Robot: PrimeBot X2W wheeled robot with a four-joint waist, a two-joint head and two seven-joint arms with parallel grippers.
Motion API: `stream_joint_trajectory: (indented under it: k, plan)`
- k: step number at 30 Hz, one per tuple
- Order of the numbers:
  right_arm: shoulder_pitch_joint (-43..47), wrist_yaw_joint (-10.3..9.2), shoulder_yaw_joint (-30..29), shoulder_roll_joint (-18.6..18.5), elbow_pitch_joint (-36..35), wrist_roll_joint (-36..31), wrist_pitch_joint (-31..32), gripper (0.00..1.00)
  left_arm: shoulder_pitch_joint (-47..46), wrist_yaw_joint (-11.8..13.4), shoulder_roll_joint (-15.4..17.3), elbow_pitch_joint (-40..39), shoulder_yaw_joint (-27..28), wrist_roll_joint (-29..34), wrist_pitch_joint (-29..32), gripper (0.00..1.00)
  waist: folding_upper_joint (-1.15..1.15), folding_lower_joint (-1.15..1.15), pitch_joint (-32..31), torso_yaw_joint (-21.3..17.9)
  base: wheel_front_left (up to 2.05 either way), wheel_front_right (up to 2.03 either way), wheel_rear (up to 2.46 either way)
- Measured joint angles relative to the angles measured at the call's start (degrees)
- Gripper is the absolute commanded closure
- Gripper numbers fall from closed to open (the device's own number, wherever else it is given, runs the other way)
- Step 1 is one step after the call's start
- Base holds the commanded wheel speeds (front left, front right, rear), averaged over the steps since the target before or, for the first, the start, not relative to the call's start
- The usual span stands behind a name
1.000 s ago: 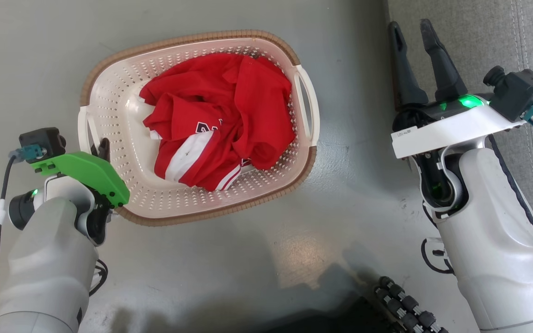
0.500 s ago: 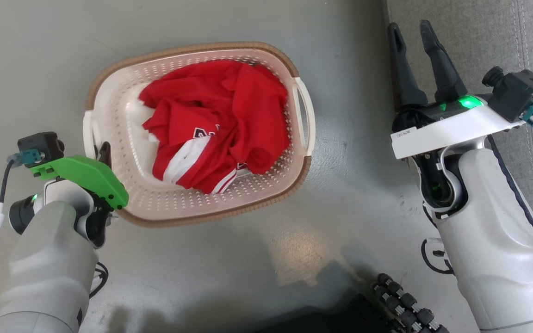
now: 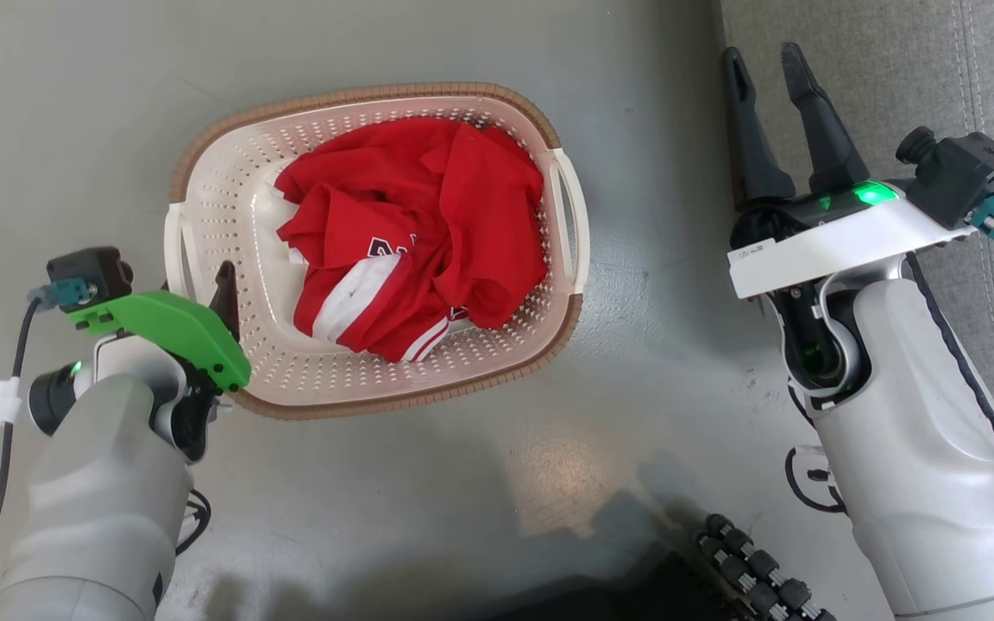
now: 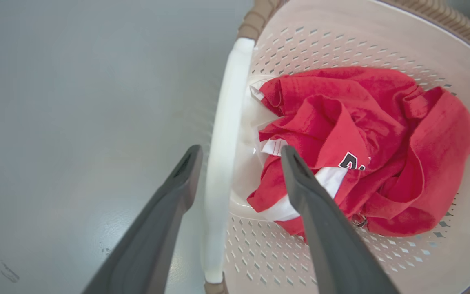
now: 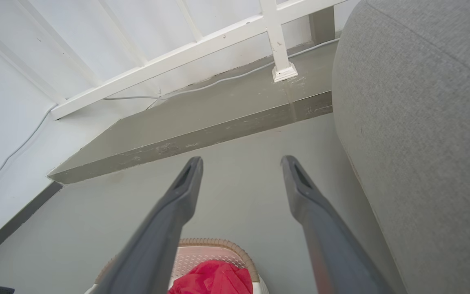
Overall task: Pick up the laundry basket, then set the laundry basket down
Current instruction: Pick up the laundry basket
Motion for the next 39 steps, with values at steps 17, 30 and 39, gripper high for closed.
stream_joint_trajectory:
  k: [17,30,39]
  plan:
    - [0.0,0.24,-0.2,0.0,2.3,0.6,0.0,0.00,0.6,0.0,1.9,0.5,-7.9,6.1,-2.6,0.00,0.00,0.00,-5.8,0.5,0.00,0.00,0.00]
    - [2.8,0.49,-1.9,0.0,5.4,0.5,0.0,0.00,3.7,0.0,0.8,-3.3,-10.4,6.3,-5.6,0.00,0.00,0.00,-14.7,1.3,0.00,0.00,0.00]
    - [6.6,0.49,-3.7,0.0,7.2,-0.7,0.0,0.00,7.3,0.0,1.2,-8.1,-10.6,6.5,-6.1,0.00,0.00,0.00,-22.6,2.7,0.00,0.00,0.00]
